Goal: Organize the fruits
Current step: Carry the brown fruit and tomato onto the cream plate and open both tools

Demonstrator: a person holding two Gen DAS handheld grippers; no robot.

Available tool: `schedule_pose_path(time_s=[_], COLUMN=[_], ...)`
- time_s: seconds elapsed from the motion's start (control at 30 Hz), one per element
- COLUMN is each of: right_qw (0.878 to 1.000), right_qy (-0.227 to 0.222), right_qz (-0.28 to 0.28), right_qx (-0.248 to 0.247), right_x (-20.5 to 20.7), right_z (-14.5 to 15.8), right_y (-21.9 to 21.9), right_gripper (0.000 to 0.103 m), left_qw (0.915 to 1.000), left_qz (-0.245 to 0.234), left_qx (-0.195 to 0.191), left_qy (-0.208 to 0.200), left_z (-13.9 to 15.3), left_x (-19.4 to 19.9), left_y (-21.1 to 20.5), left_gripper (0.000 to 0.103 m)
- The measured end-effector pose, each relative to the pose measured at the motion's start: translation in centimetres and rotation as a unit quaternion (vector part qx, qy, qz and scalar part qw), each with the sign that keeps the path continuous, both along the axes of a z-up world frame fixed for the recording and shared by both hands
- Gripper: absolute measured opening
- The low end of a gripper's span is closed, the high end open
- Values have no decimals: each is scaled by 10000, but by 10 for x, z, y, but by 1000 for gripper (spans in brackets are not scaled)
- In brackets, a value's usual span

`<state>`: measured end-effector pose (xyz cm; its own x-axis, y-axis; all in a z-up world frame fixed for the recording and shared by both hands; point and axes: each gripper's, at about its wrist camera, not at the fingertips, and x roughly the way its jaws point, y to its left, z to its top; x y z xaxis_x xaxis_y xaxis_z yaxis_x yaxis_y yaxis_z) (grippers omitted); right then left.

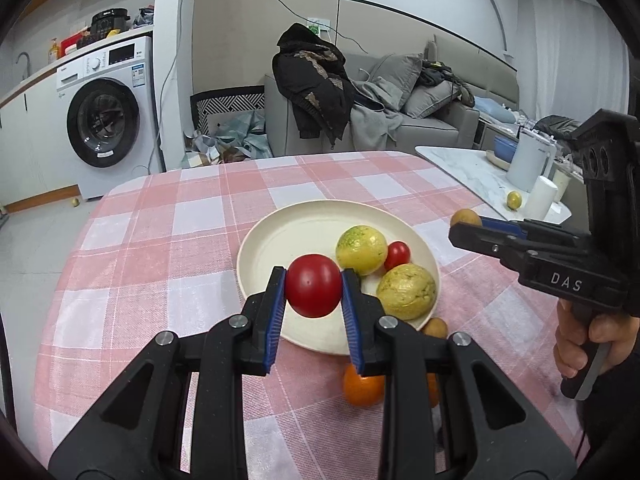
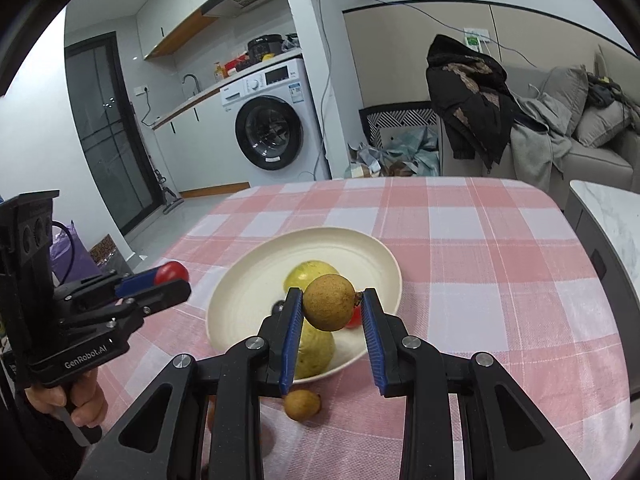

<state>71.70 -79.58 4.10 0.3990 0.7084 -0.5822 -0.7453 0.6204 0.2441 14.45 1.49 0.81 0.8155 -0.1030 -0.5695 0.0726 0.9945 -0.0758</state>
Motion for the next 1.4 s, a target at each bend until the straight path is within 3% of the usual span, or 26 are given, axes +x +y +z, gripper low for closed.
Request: schedule_pose_path(time_s=[0.43, 1.4], right_qw=[9994, 9985], right_qy=[247, 351], right_qz=[-190, -56], right_qx=[-130, -427], right_x=[14, 13], right_z=[-20, -31], right_y=[-1, 13], right_gripper=[30, 34], left_qw=[9997, 9991], left_qz=[21, -27], left_qx=[-45, 110], left_qy=[219, 418], left_z=[-29, -44], left_x=[17, 26], left_y=[8, 0], left_gripper=[24, 24])
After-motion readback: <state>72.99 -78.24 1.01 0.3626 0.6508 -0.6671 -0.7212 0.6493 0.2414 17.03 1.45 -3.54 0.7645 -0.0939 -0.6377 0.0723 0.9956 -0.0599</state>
